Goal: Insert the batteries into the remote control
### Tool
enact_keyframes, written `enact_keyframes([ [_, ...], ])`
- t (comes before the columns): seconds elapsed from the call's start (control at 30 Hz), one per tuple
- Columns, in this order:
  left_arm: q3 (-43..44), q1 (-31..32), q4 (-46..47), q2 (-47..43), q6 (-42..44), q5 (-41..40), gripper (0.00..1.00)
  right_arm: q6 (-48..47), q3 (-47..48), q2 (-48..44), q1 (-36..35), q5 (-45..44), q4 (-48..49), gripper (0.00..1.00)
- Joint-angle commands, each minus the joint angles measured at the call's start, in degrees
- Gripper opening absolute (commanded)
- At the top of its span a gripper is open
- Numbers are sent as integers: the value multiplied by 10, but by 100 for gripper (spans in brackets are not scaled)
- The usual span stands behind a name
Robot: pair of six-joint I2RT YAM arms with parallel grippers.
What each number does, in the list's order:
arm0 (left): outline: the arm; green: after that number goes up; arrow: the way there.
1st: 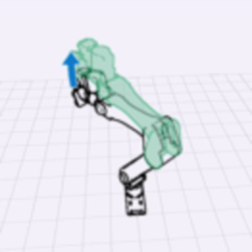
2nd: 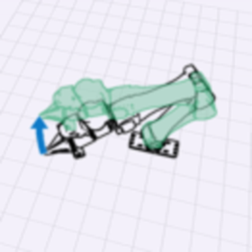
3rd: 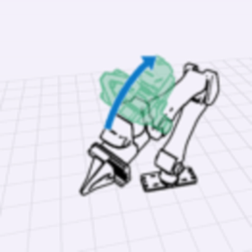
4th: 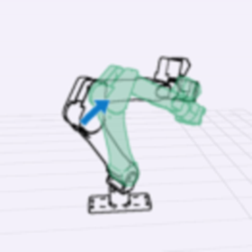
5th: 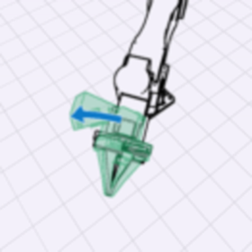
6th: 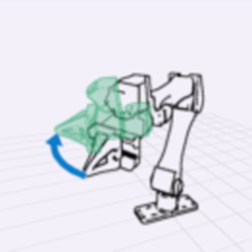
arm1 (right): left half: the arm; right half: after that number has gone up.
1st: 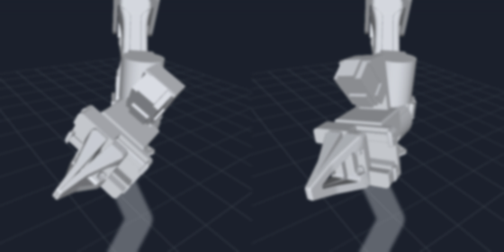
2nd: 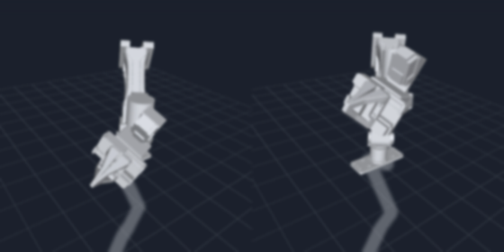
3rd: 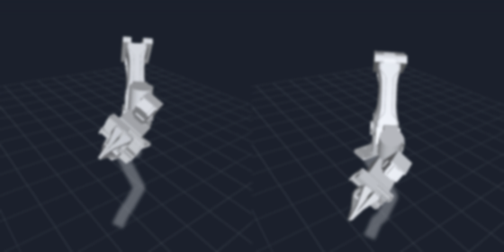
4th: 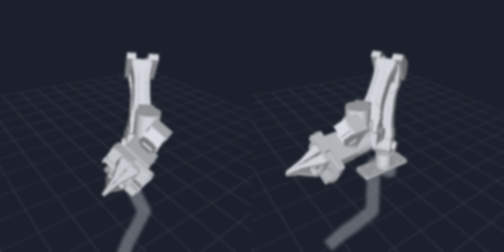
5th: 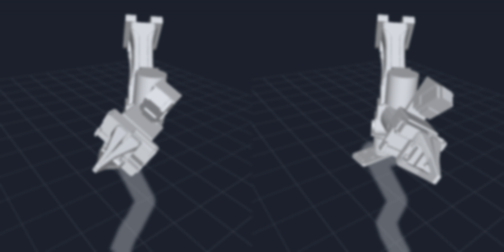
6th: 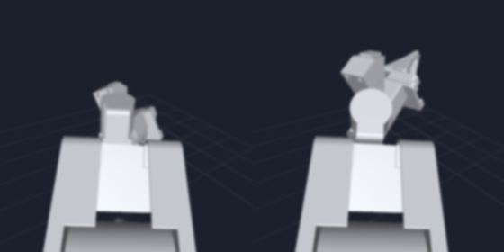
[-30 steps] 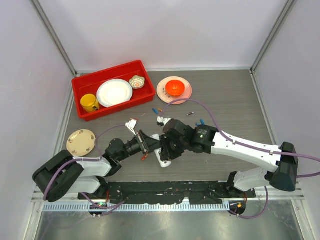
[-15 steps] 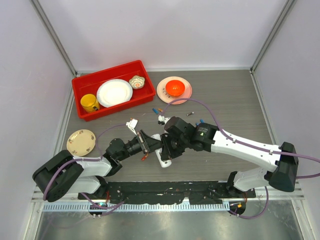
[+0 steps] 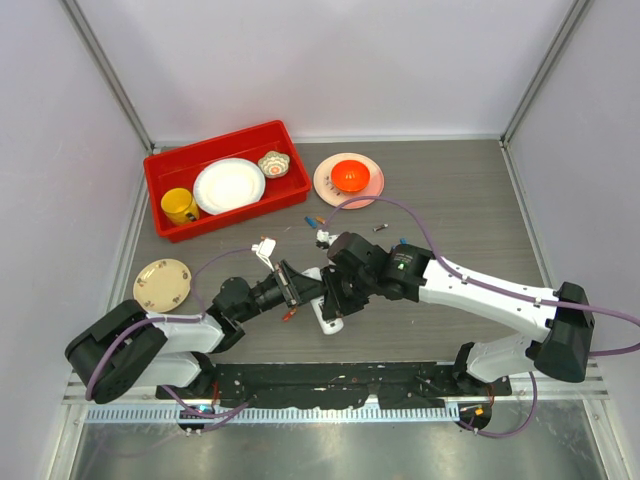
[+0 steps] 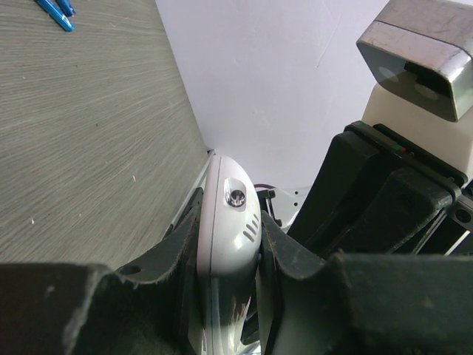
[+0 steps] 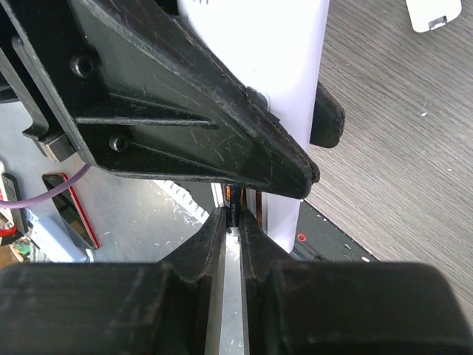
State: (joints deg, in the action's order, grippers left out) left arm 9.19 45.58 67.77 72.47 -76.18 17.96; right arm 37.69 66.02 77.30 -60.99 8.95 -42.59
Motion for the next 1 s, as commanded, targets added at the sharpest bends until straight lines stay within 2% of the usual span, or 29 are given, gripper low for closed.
enact_keyframes([
  [0.0, 43, 34, 208, -10, -37, 53, 0, 19, 17, 22, 19, -63, 124, 16],
  [0.97, 41, 38, 208, -5, -34, 52, 0, 6, 53, 51, 29, -117, 146, 19],
])
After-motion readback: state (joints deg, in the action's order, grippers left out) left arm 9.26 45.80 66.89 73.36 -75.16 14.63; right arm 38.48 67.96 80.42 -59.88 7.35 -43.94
